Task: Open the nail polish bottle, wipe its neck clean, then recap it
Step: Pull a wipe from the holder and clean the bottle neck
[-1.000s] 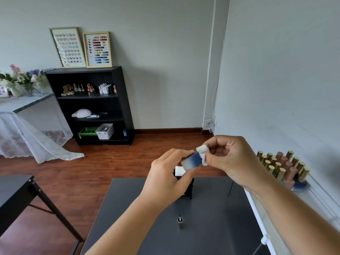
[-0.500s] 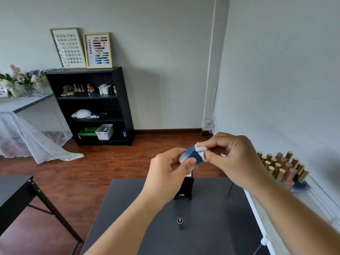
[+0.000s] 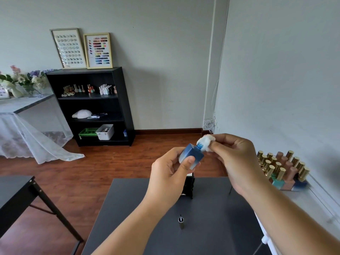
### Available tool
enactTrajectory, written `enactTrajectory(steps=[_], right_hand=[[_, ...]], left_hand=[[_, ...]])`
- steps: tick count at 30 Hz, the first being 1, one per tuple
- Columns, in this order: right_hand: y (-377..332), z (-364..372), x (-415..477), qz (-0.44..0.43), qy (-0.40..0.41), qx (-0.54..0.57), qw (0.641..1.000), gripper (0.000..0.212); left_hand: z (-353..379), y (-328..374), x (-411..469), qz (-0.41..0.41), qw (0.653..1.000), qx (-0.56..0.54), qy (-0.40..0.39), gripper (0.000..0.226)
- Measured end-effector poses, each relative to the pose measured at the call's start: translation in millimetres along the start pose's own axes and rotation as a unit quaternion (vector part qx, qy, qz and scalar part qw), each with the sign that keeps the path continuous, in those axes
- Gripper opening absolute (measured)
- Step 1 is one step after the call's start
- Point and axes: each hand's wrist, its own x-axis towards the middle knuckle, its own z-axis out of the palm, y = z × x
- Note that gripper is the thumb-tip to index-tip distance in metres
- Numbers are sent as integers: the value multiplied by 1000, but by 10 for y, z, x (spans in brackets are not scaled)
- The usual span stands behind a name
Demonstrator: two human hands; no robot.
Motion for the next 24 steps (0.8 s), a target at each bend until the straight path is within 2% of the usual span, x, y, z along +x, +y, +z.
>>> enactTrajectory(steps=[2, 4, 7, 11, 14, 17, 20, 24], right_hand=[[6, 21, -42, 8, -20, -23, 999, 25], [10, 38, -91, -46, -43, -99, 993, 23], [-10, 33, -110, -134, -50, -222, 965, 16], [-18, 38, -167, -154, -63, -262, 951, 14], [-14, 40, -193, -122, -75, -208, 968, 22], [41, 11, -150, -10, -78, -60, 995, 30], [181, -51, -110, 70, -86, 36, 993, 21], [424, -115, -126, 102, -95, 76, 987, 20]], left_hand=[[-1, 3, 5, 9, 1000, 10, 7, 16], [-3, 1, 11, 11, 1000, 13, 22, 18], [-17, -10, 14, 17, 998, 37, 41, 21], [-32, -40, 11, 5, 997, 53, 60, 21], [-44, -83, 11, -11, 998, 40, 57, 19], [-41, -150, 1, -44, 997, -18, 53, 18], [-74, -255, -21, -77, 994, -56, 46, 21], [-127, -443, -102, -89, 993, -71, 29, 20]])
